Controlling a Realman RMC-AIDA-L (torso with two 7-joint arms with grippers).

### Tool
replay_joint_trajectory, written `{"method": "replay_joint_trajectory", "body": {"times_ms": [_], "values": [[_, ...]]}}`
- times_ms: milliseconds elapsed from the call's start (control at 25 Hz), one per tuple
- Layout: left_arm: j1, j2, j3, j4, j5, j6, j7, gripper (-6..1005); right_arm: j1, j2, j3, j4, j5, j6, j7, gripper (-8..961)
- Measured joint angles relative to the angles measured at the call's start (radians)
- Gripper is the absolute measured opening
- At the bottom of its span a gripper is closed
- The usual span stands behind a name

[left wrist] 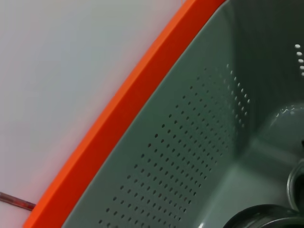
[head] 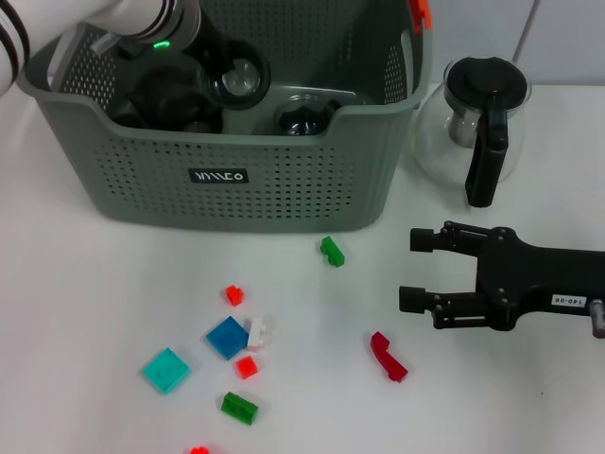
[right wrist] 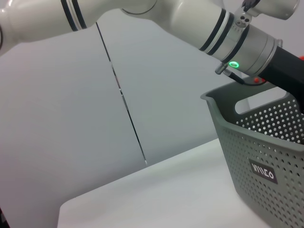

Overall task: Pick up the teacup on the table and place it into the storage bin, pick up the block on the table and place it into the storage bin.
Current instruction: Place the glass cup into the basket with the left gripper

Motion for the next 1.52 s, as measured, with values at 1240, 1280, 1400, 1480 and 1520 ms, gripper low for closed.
{"method": "replay_joint_trajectory", "body": {"times_ms": [1240, 1280, 1400, 1480, 1520], "values": [[0.006, -0.021, 0.010, 0.017, 0.107, -0.018, -0.053, 192, -0.007, -0.001, 0.000, 0.002, -0.002, 0.001, -0.002, 941], [0.006, -0.021, 0.011, 0.016, 0.107, -0.017, -0.053, 237, -0.007, -0.001, 0.000, 0.002, -0.002, 0.001, -0.003, 941], [0.011, -0.022, 0.009, -0.005, 0.102, -0.003, -0.053, 348, -0.006, -0.002, 0.000, 0.002, -0.002, 0.001, -0.003, 941], [0.020, -0.029, 0.005, -0.036, 0.099, 0.019, -0.053, 391, -0.006, -0.002, 0.000, 0.002, -0.002, 0.001, -0.007, 941], [0.029, -0.033, 0.003, -0.063, 0.094, 0.036, -0.053, 413, -0.006, -0.002, 0.000, 0.002, -0.002, 0.000, -0.008, 941]]}}
